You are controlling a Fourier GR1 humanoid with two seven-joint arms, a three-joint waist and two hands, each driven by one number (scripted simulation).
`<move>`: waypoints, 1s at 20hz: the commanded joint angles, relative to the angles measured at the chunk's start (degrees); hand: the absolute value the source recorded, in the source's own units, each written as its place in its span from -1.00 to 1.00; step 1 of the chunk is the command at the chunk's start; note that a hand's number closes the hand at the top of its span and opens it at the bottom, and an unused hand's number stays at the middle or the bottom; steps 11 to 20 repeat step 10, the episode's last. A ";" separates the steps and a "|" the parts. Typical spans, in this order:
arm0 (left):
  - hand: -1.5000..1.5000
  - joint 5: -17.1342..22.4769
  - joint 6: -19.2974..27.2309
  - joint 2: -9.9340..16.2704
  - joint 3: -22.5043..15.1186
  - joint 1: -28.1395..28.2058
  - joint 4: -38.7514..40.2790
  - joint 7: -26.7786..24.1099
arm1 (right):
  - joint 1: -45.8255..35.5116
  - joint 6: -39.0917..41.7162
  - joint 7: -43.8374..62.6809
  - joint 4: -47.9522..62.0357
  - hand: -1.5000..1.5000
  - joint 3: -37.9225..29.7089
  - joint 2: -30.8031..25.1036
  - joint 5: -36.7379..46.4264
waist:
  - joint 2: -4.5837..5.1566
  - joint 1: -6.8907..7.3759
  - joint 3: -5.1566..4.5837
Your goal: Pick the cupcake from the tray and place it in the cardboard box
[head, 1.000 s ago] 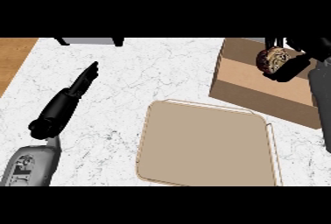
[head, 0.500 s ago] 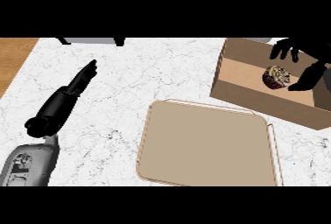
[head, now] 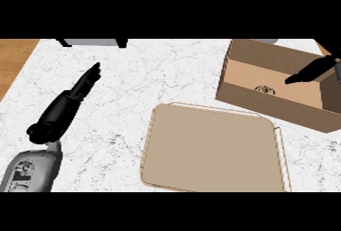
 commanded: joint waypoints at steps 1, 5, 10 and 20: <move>0.00 -0.54 -0.07 -0.19 -0.61 2.19 0.35 -1.16 | -2.63 6.77 1.23 6.07 -1.00 -12.75 0.00 -12.56 | 0.05 0.05 0.01; 0.00 0.15 -0.68 0.38 -0.09 0.43 -0.62 -0.53 | -4.81 7.08 10.74 12.40 -1.00 -19.68 -2.91 -18.46 | 0.33 0.68 -0.05; 0.00 0.18 -0.73 -1.01 -1.66 -0.32 -2.89 1.35 | -4.12 8.22 11.91 15.49 -1.00 -23.37 -10.24 -21.39 | 0.96 2.17 0.10; 0.00 0.18 -0.73 -1.01 -1.66 -0.32 -2.89 1.35 | -4.12 8.22 11.91 15.49 -1.00 -23.37 -10.24 -21.39 | 0.96 2.17 0.10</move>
